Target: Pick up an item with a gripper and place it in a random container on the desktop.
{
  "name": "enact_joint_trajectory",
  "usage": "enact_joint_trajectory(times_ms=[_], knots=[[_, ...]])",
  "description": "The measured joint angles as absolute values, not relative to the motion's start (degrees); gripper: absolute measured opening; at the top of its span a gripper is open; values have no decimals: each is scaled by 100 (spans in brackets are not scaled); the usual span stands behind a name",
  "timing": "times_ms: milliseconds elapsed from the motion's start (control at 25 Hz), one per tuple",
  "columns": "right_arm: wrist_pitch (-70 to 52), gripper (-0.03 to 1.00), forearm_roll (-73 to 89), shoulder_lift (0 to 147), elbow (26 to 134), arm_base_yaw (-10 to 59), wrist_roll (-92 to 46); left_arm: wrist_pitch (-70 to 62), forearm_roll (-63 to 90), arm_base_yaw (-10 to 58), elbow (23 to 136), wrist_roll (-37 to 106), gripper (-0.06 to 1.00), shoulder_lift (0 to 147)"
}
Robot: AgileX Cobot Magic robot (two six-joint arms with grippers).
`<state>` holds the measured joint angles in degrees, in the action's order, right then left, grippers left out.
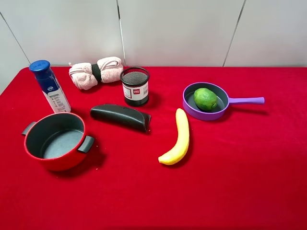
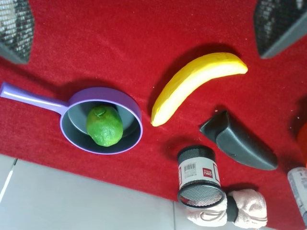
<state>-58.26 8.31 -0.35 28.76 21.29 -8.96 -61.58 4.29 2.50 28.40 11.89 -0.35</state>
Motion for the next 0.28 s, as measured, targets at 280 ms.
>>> enact_joint_trajectory(times_ms=[280], knots=[[-5826,69,815,-35,2876,2129,-858,-6158,429,250,2840,1189,98,-35]])
